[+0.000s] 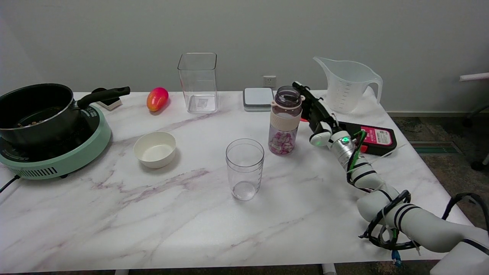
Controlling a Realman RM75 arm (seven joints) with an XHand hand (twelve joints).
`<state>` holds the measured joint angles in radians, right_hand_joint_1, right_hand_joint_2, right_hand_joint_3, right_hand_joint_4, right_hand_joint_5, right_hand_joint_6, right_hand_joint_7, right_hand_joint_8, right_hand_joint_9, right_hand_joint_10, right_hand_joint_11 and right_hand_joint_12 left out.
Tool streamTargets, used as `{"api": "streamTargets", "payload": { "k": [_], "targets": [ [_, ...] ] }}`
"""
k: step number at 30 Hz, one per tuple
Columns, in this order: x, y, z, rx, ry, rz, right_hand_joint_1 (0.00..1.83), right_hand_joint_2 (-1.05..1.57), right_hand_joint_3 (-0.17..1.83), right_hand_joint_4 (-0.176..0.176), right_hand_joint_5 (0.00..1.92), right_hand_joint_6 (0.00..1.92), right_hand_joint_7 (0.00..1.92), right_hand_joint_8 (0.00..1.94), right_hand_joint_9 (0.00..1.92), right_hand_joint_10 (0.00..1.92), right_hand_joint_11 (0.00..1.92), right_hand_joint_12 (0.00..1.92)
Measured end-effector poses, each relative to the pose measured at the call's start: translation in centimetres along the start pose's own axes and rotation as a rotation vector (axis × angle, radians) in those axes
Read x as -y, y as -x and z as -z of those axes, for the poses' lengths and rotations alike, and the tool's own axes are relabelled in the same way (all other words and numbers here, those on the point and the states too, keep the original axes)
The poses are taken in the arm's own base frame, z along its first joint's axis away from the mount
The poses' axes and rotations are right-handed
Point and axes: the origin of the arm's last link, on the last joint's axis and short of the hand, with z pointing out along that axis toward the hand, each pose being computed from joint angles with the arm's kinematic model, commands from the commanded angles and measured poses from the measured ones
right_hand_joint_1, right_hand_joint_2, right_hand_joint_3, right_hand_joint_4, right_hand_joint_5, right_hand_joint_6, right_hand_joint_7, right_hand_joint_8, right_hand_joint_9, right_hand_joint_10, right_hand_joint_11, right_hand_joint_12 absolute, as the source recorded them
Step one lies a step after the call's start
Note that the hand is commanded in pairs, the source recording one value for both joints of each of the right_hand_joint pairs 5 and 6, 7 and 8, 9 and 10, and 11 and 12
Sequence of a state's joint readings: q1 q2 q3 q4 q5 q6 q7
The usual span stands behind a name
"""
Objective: Pick up the bottle.
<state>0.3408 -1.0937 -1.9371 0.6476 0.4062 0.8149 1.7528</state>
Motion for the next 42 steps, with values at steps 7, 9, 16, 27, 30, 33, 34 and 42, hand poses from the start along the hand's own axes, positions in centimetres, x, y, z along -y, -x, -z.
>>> {"api": "streamTargets", "payload": {
  "k": [7,9,16,27,30,33,34,42],
  "targets": [
    [-1.1,1.5,-0.5,0.007,0.033,0.015,1.22,-0.94,0.98,0.000,0.22,0.22,0.46,0.46,0.48,0.48,0.48,0.48],
    [-1.3,1.8,-0.7,0.009,0.037,0.019,1.23,-0.89,0.98,0.000,0.23,0.23,0.50,0.50,0.48,0.48,0.48,0.48],
    [-1.7,2.5,-1.1,0.013,0.050,0.026,1.32,-0.48,0.84,0.000,0.35,0.35,0.69,0.69,0.57,0.57,0.50,0.50],
    [-1.8,2.8,-1.5,0.011,0.056,0.033,1.48,0.28,0.62,0.000,0.74,0.74,1.10,1.10,1.04,1.04,0.78,0.78],
    [-1.8,2.7,-1.5,0.007,0.057,0.035,1.49,0.31,0.76,0.000,0.93,0.93,1.22,1.22,1.11,1.11,0.85,0.85],
    [-1.8,2.6,-1.6,0.004,0.057,0.037,1.49,0.43,0.80,0.000,1.17,1.17,1.36,1.36,1.20,1.20,0.96,0.96],
    [-1.7,2.5,-1.6,0.002,0.057,0.037,1.49,0.49,0.75,0.000,1.27,1.27,1.41,1.41,1.21,1.21,0.99,0.99],
    [-1.5,2.1,-1.8,-0.005,0.051,0.043,1.46,0.90,0.47,0.000,1.66,1.66,1.66,1.66,1.30,1.30,1.15,1.15]
  ]
}}
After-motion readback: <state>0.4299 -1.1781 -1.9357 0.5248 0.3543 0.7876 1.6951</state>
